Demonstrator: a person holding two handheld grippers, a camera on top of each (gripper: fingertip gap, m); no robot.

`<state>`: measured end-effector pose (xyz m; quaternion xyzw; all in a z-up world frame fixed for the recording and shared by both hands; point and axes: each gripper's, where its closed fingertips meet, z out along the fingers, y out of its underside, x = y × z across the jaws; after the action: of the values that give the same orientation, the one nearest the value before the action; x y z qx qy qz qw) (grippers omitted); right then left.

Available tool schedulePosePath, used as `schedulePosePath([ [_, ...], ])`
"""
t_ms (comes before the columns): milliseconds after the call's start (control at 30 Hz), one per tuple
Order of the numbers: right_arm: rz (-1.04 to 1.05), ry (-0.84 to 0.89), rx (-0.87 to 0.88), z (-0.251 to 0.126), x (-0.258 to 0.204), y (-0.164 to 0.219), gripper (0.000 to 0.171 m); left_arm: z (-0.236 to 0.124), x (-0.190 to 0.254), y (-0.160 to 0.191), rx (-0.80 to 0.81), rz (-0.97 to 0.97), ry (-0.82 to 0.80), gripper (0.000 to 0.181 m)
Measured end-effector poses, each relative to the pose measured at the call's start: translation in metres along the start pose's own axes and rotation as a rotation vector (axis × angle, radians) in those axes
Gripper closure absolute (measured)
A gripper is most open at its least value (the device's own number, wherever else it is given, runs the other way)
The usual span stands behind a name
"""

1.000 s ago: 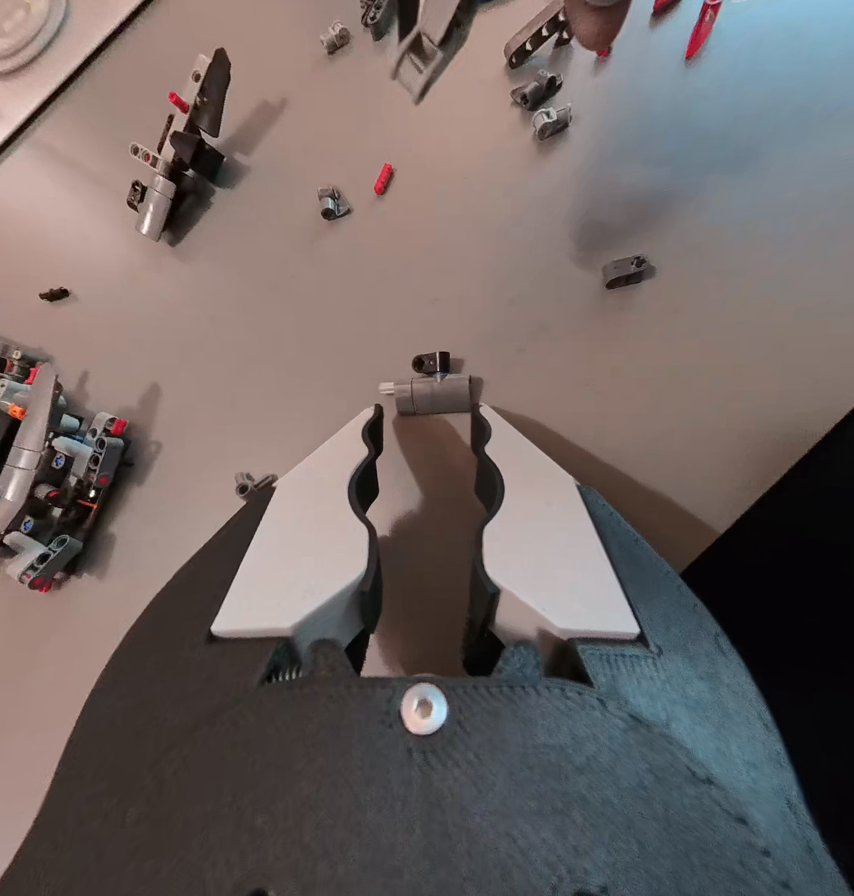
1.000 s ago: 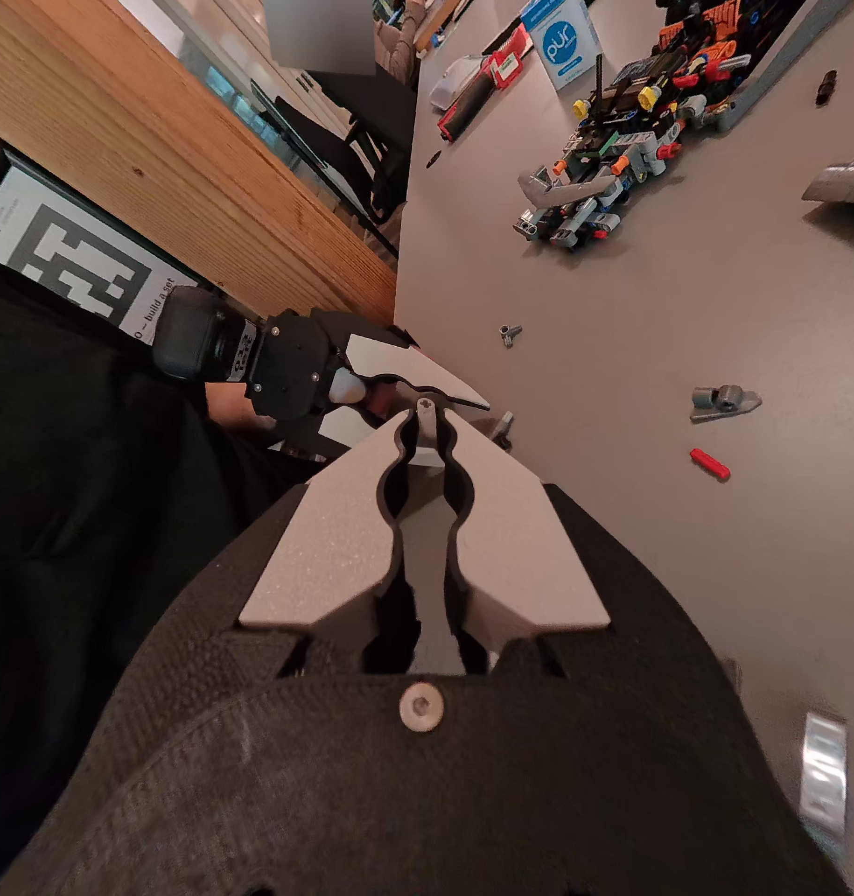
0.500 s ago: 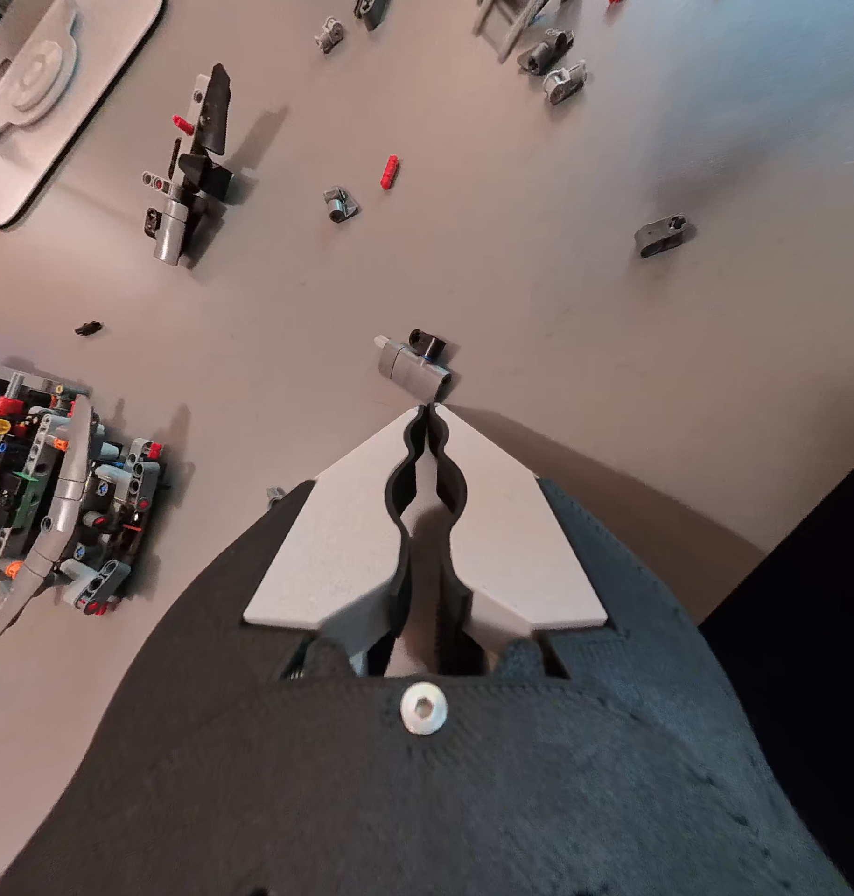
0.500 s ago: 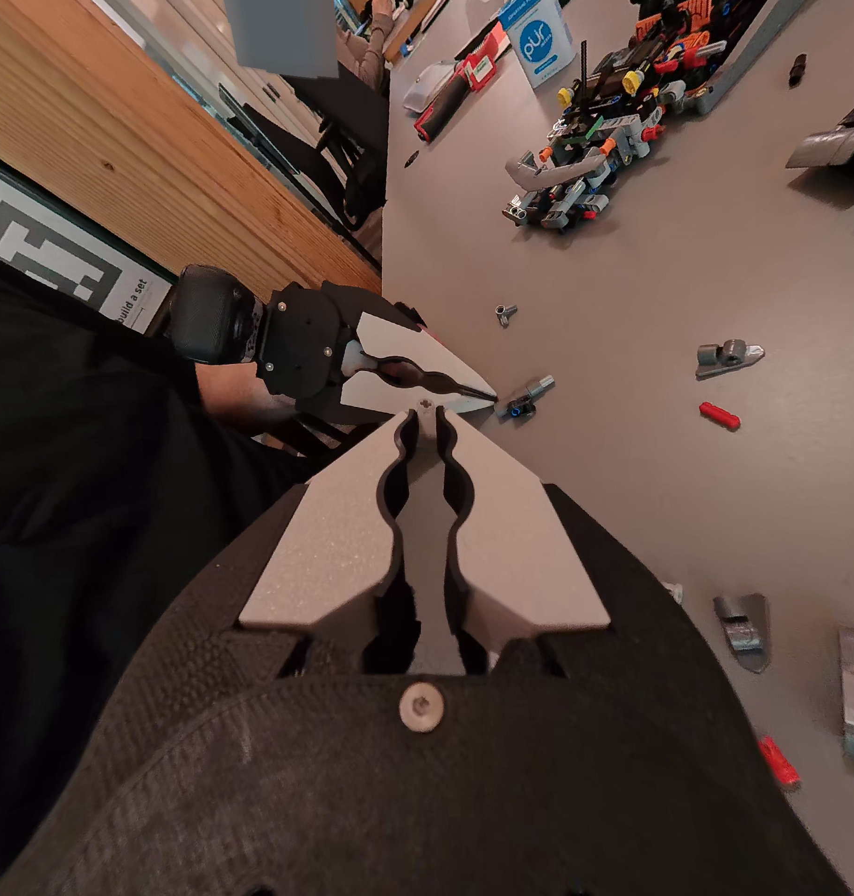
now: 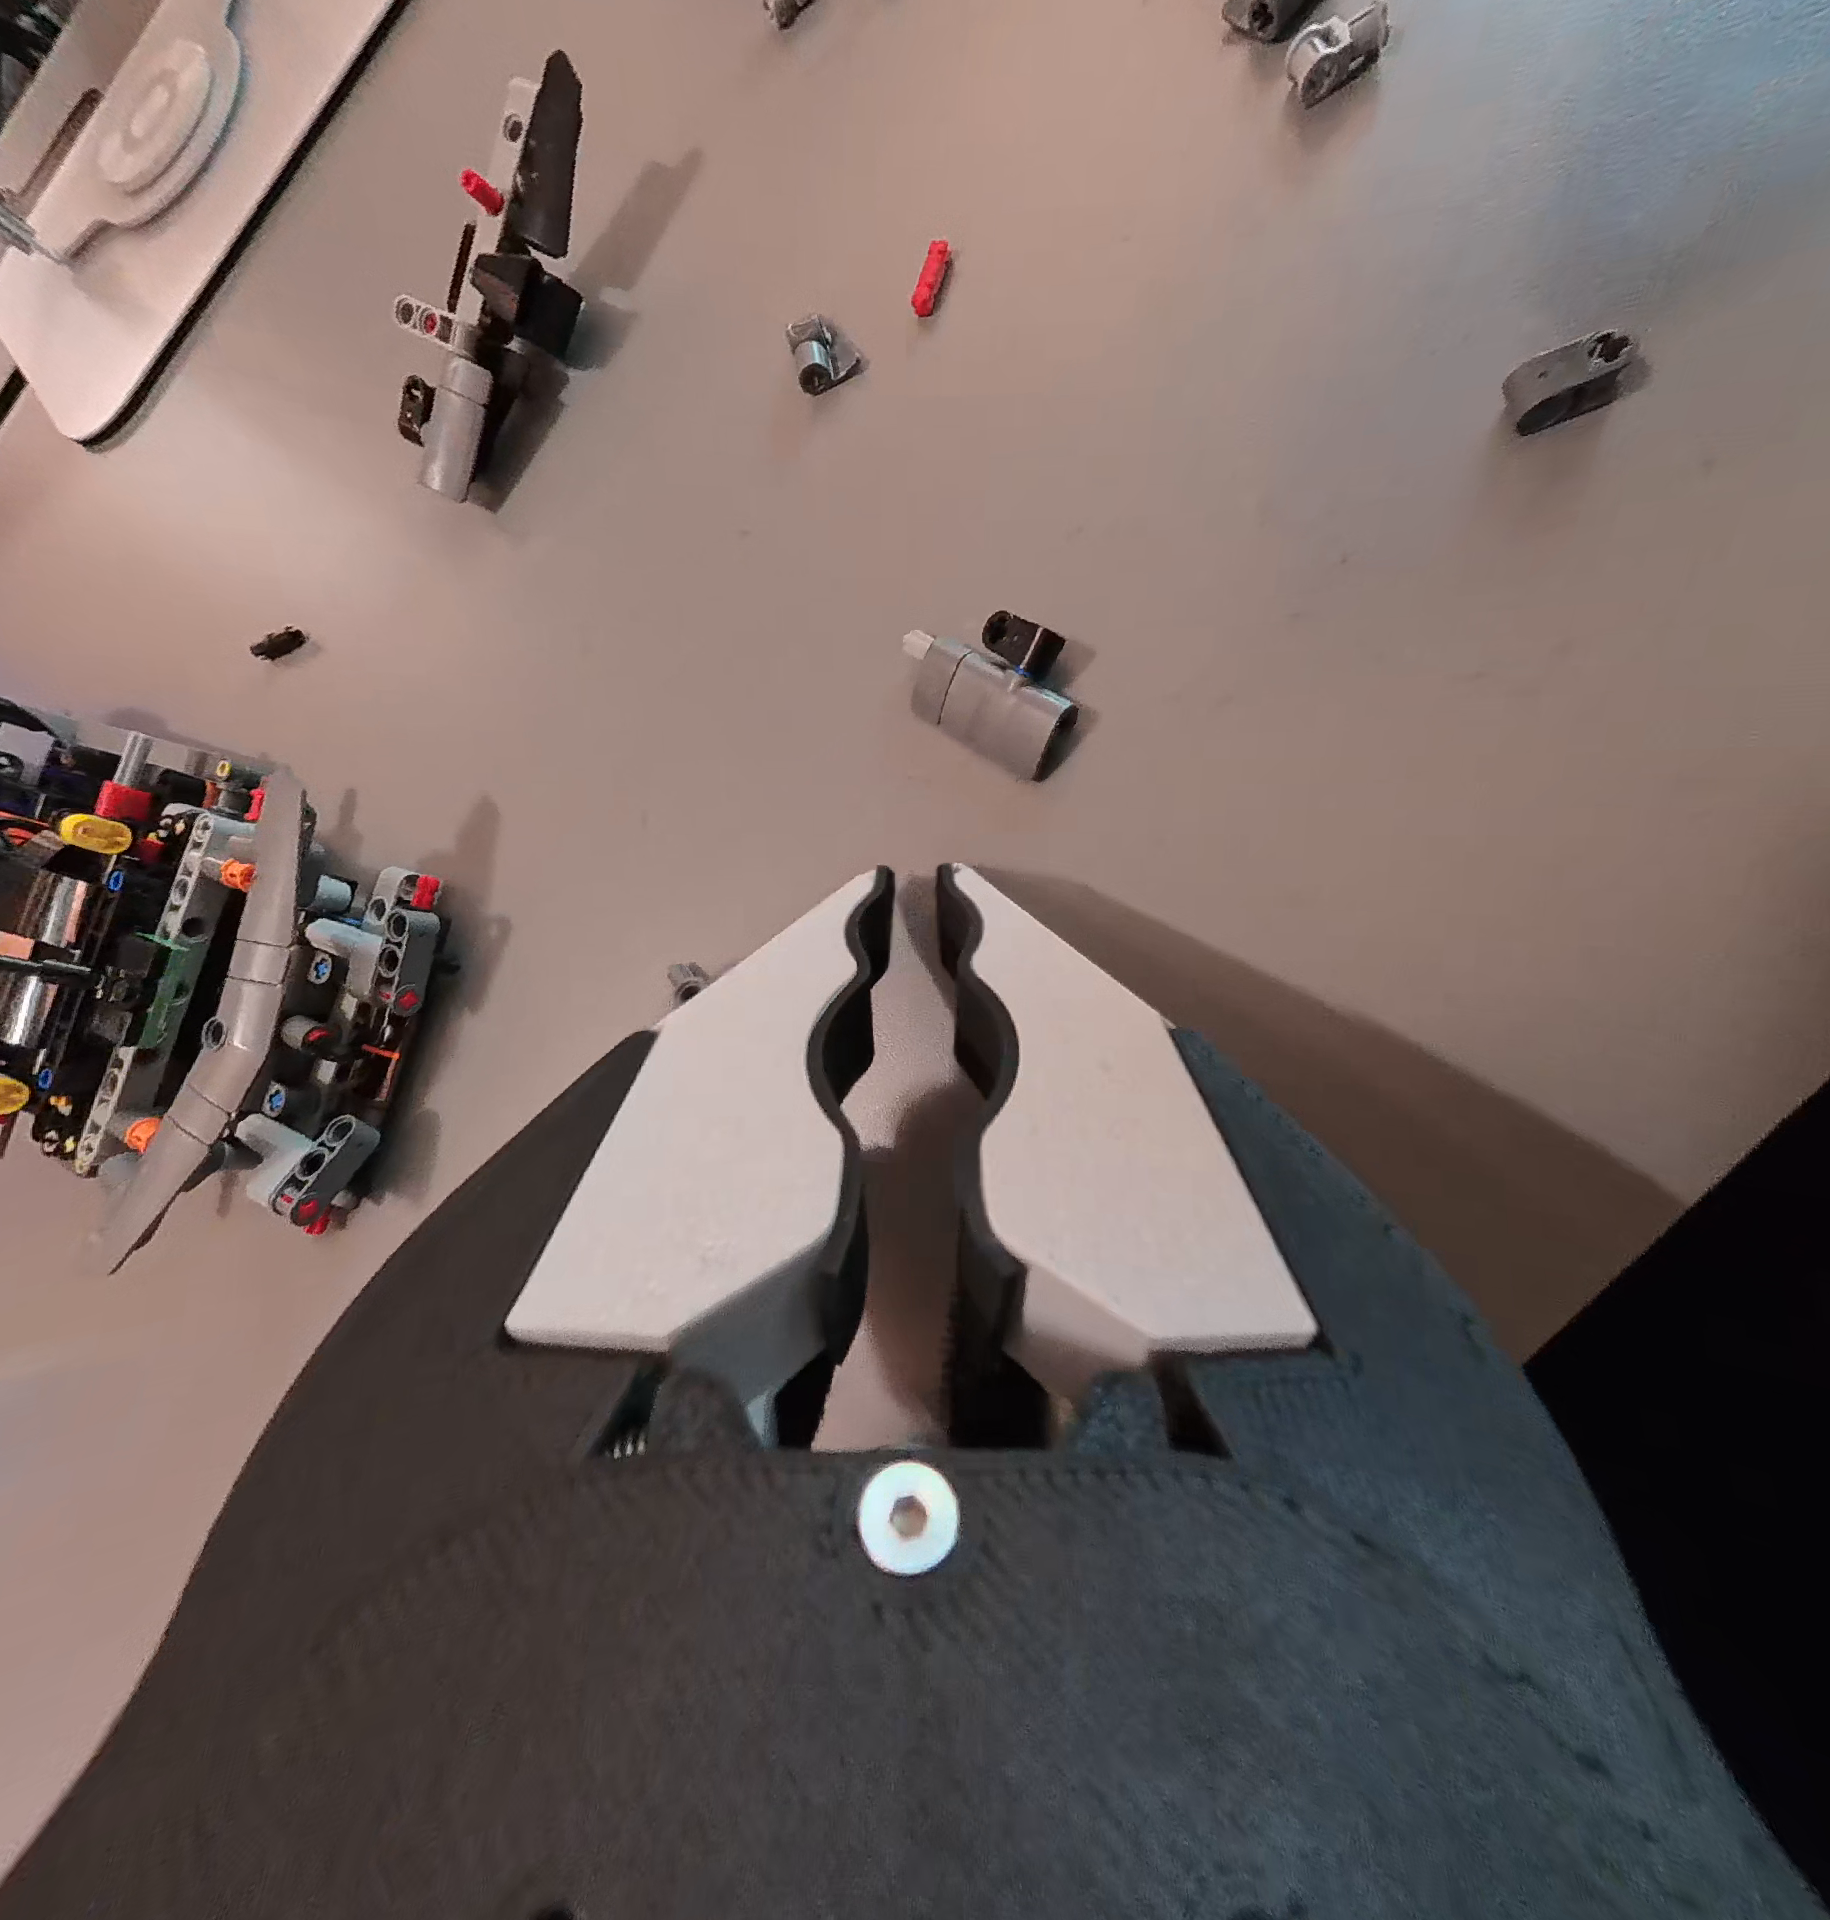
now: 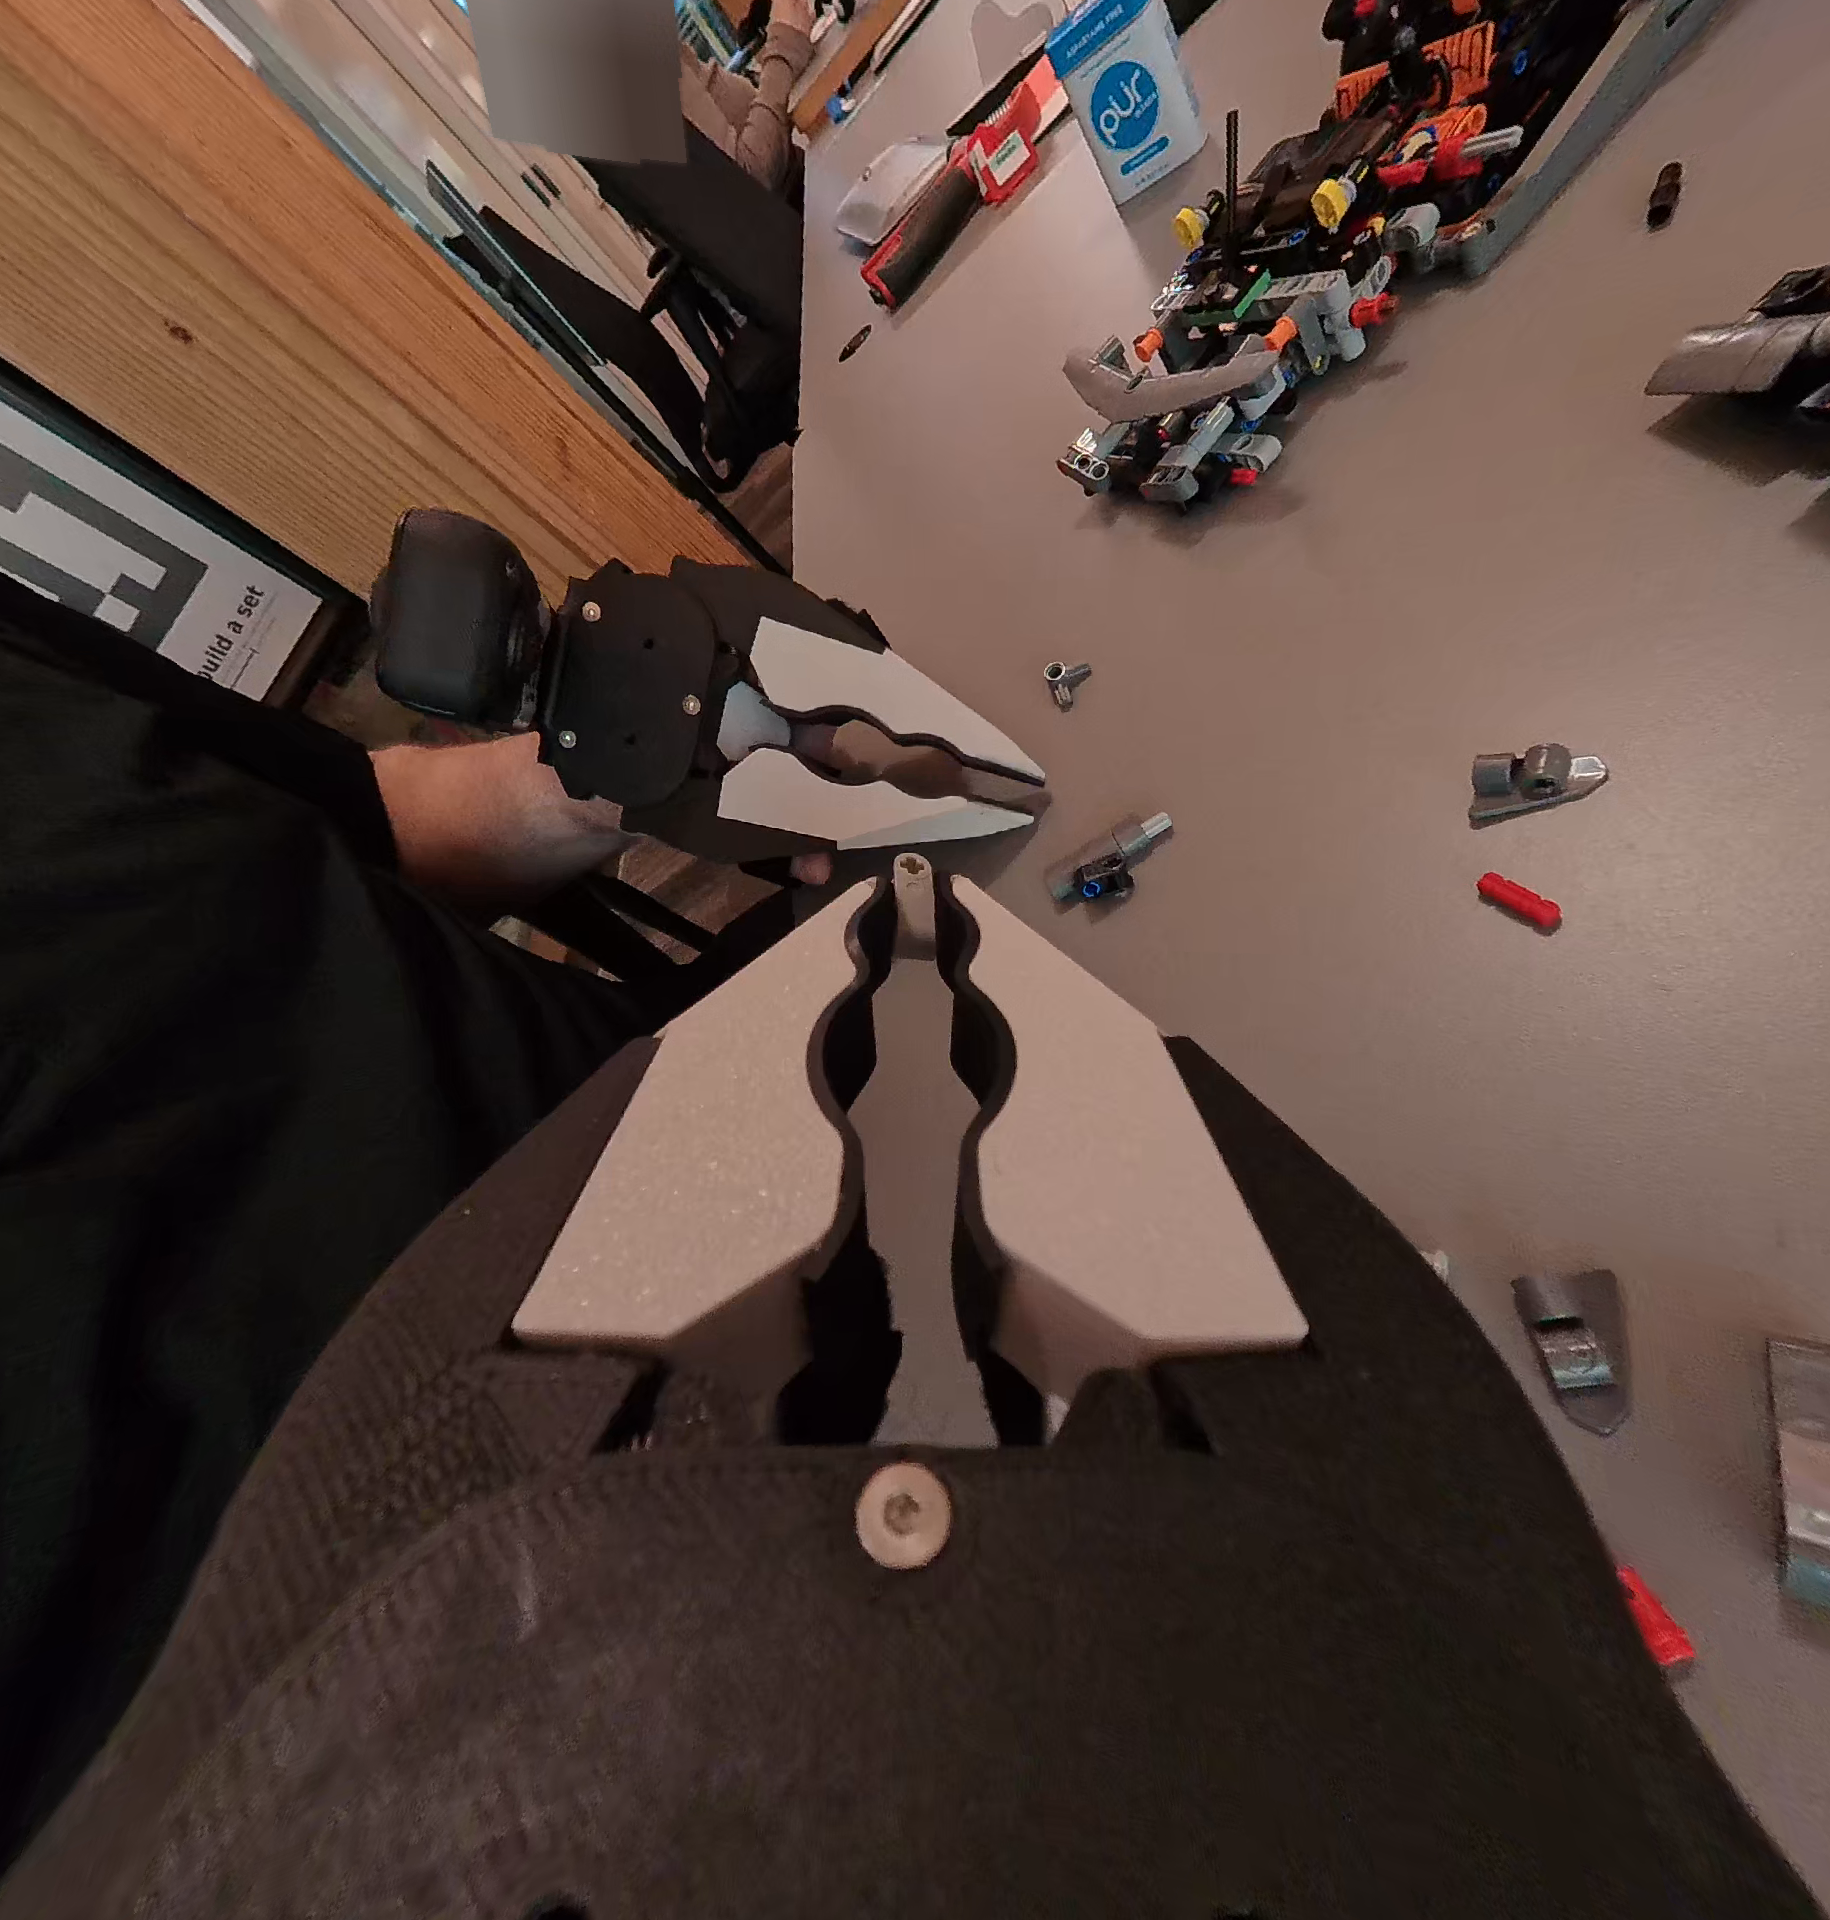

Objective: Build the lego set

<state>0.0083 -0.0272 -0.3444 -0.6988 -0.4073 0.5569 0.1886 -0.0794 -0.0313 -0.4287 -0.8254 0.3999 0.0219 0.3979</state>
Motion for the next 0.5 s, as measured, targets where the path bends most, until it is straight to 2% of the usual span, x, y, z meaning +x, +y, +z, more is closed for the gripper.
schedulePosePath([
  [167, -0.04, 0.033, -0.014, 0.002, -0.001, -0.002, 0.166, -0.006, -0.003, -0.007, 0.046, -0.022, 0.001, 0.168],
  [500, -0.092, 0.013, -0.087, 0.011, -0.009, -0.008, 0.166, -0.019, -0.008, -0.018, 0.116, -0.028, -0.029, 0.166],
])
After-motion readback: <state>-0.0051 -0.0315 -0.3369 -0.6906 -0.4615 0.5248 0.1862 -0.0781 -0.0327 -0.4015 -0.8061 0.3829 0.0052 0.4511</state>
